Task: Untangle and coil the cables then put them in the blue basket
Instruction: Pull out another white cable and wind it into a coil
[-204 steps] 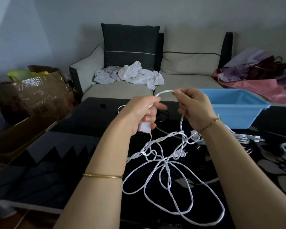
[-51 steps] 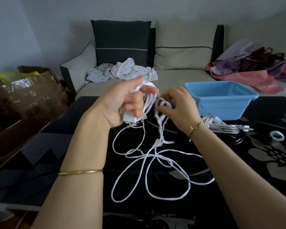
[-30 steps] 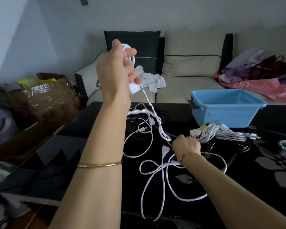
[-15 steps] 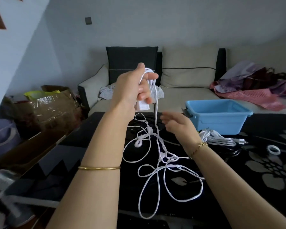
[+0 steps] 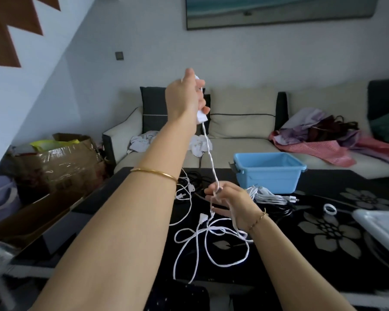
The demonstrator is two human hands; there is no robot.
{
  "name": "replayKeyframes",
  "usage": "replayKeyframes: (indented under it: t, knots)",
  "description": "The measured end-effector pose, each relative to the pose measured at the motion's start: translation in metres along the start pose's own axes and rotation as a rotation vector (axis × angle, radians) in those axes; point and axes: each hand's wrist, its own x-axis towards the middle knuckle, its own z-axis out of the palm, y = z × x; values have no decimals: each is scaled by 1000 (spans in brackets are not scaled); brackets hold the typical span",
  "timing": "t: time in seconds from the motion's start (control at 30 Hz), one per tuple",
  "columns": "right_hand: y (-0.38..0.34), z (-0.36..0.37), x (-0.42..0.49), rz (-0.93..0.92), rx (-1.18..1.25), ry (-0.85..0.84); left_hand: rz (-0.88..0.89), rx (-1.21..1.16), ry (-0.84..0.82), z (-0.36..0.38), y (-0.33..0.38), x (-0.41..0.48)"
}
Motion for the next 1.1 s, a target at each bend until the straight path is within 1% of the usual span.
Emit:
replayKeyframes:
  t: [0.1,0.13,0.27,0.3,0.33,0.4,0.5,0.53,0.57,0.6,0.67,0.73,0.77,0.8,0.83,0.87,0.93,0.97,1.0,1.03,1.1]
  knots:
    - [9,-5,-7,49,38,-6,68,-53,51,8,20,1]
    - [11,-6,-9,56,-6,16,99,-58,55,12,28,-1]
    - [22,-11,-8,13,-258,158,233,-43,63,21,63,-7]
    - [23,-13,-6,9,-336,185,268,-40,65,23,72,-10]
    - [23,-16,-4,18,-464,200,298,-47,66,25,77,-11]
    - [21,-19,2,43,-792,134,316,-68,47,28,87,-12]
    - [17,-27,10,101,-1158,-70,211,-71,-4,30,89,-10]
    - [15,-32,12,134,-1250,-120,165,-47,-19,30,84,-10]
    - [14,-37,15,154,-1289,-147,122,-23,-38,30,77,-10]
    - [10,-39,14,203,-1264,-135,81,-9,-58,30,67,-10]
    - [-2,-40,15,228,-1102,-52,6,10,-96,29,44,-10]
    - [-18,-37,16,127,-805,41,-50,42,-127,27,21,-9]
    - [-26,-33,15,62,-644,62,-71,58,-141,24,10,-8]
    - [-34,-28,11,36,-533,53,-86,71,-152,21,4,-8]
    - [-40,-23,5,32,-503,13,-101,76,-159,17,-6,-6]
    - [-40,-18,3,59,-602,-65,-115,80,-161,14,-13,-3]
    - [-36,-4,-1,159,-1061,-285,-153,74,-152,4,-26,5]
    - [-30,3,-3,207,-1300,-361,-174,66,-145,-1,-32,8]
    - [-26,9,-4,266,-1513,-385,-192,59,-135,-5,-36,10]
    - [-23,14,-5,309,-1668,-384,-213,53,-120,-10,-42,13]
    - [-23,22,-3,370,-1848,-403,-256,49,-80,-20,-54,18]
